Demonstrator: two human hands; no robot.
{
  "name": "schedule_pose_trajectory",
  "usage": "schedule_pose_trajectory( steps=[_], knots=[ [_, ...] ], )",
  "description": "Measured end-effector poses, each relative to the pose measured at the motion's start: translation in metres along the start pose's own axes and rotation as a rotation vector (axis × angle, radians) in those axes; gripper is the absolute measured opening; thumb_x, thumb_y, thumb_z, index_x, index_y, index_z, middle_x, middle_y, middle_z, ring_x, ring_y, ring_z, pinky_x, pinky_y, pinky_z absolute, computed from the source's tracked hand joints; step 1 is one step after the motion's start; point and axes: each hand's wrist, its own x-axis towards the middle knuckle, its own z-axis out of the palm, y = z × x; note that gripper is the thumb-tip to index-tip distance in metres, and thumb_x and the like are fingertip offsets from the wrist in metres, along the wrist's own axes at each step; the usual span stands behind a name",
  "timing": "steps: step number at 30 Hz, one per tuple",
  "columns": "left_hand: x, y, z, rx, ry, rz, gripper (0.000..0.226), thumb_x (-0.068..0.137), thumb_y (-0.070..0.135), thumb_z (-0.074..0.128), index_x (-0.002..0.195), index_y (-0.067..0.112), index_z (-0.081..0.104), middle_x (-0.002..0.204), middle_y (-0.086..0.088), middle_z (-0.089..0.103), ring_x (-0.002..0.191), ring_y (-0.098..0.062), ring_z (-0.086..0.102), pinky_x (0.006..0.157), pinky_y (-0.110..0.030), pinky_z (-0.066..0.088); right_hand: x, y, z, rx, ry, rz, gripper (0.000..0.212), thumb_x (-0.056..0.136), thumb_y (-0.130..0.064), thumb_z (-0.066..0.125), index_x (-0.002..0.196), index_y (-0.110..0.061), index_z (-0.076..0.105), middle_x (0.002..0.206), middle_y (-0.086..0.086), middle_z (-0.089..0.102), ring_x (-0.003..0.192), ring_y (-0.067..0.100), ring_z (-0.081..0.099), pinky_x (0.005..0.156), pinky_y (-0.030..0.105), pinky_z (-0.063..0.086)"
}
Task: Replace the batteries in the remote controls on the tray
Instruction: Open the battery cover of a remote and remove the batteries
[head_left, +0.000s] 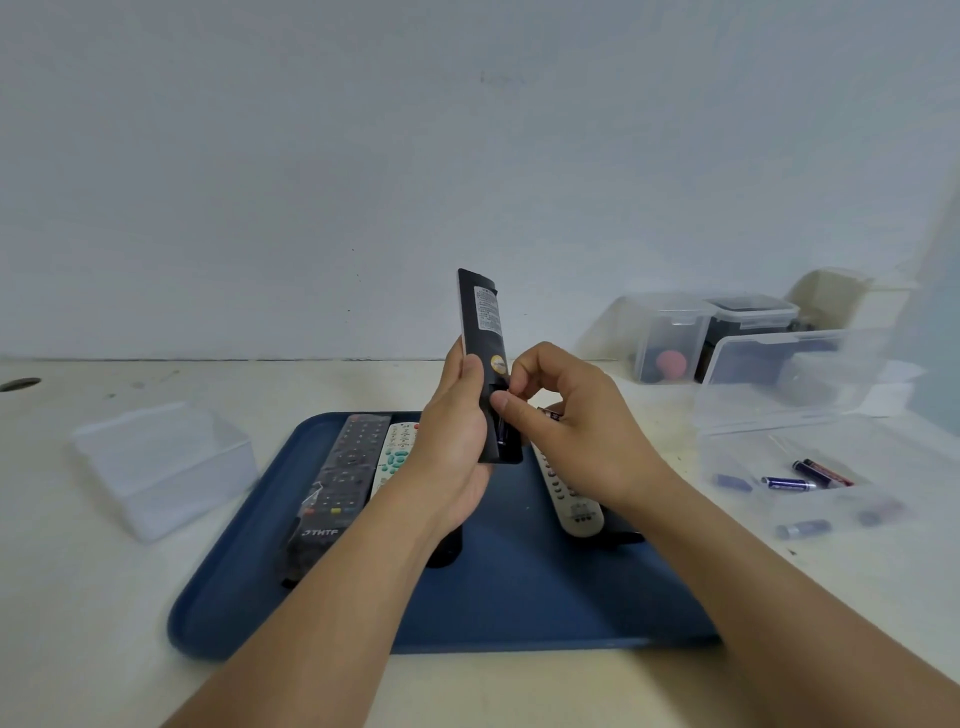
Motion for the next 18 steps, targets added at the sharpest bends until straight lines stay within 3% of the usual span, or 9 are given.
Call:
schedule_pose_trajectory(
  steps=[3, 5, 8, 10, 13, 15, 18],
  knots=[
    [0.001, -0.001, 0.0, -0.023, 0.011, -0.016, 0.038, 0.112, 0.03, 0.031, 0.145, 0.029, 0.049, 0.13, -0.007, 0.066, 0.105, -0.017, 0.069, 0.088, -0.034, 0.058, 0.0, -0.001, 0.003, 0.039, 0.038, 0.039, 0.01, 0.091, -0.015, 0.07, 0.087, -0.016, 0.061, 0.082, 0.002, 0.07, 0.054, 0.003, 0.05, 0.055, 0.027, 0.045],
    [0.0, -0.003, 0.0, -0.031, -0.005, -0.032, 0.037, 0.112, 0.031, 0.029, 0.143, 0.027, 0.05, 0.115, -0.006, 0.071, 0.09, -0.016, 0.07, 0.075, -0.033, 0.058, 0.001, -0.004, 0.002, 0.13, 0.092, 0.116, 0.004, 0.092, -0.012, 0.069, 0.093, -0.014, 0.066, 0.08, 0.005, 0.071, 0.049, 0.003, 0.051, 0.048, 0.019, 0.043],
    [-0.003, -0.005, 0.003, -0.067, 0.007, -0.081, 0.034, 0.112, 0.033, 0.029, 0.13, 0.021, 0.055, 0.086, -0.006, 0.071, 0.069, -0.018, 0.061, 0.061, -0.033, 0.051, 0.008, -0.007, -0.01, 0.559, 0.163, 0.414, 0.011, 0.096, -0.008, 0.059, 0.1, -0.004, 0.069, 0.072, 0.007, 0.059, 0.039, 0.003, 0.034, 0.035, 0.016, 0.027],
    [-0.006, -0.008, 0.009, -0.098, -0.007, -0.135, 0.032, 0.111, 0.033, 0.03, 0.124, 0.017, 0.056, 0.088, -0.012, 0.068, 0.065, -0.02, 0.061, 0.055, -0.031, 0.051, 0.011, -0.01, -0.026, 0.885, 0.153, 0.593, 0.015, 0.097, -0.007, 0.051, 0.094, -0.002, 0.065, 0.069, 0.003, 0.047, 0.04, 0.005, 0.023, 0.031, 0.015, 0.021],
    [-0.017, -0.014, 0.022, -0.111, -0.078, -0.179, 0.029, 0.11, 0.03, 0.037, 0.122, 0.011, 0.055, 0.085, -0.015, 0.063, 0.06, -0.022, 0.059, 0.048, -0.03, 0.05, 0.005, -0.013, -0.041, 1.256, 0.119, 0.758, 0.019, 0.097, -0.012, 0.045, 0.079, -0.007, 0.051, 0.067, 0.004, 0.04, 0.036, 0.003, 0.025, 0.026, 0.012, 0.023],
    [-0.023, -0.015, 0.025, -0.097, -0.117, -0.179, 0.027, 0.109, 0.027, 0.04, 0.123, 0.011, 0.056, 0.087, -0.015, 0.063, 0.06, -0.023, 0.058, 0.048, -0.032, 0.05, -0.004, -0.017, -0.048, 1.303, 0.077, 0.809, 0.023, 0.098, -0.014, 0.045, 0.076, -0.008, 0.048, 0.066, 0.003, 0.04, 0.035, 0.003, 0.031, 0.026, 0.01, 0.025],
    [-0.029, -0.015, 0.029, -0.083, -0.119, -0.201, 0.023, 0.108, 0.026, 0.041, 0.119, 0.012, 0.054, 0.086, -0.017, 0.065, 0.06, -0.023, 0.06, 0.048, -0.032, 0.052, -0.028, -0.019, -0.075, 1.188, 0.076, 0.868, 0.026, 0.101, -0.013, 0.046, 0.076, -0.008, 0.05, 0.066, 0.002, 0.041, 0.036, 0.002, 0.034, 0.025, 0.009, 0.022]
  ],
)
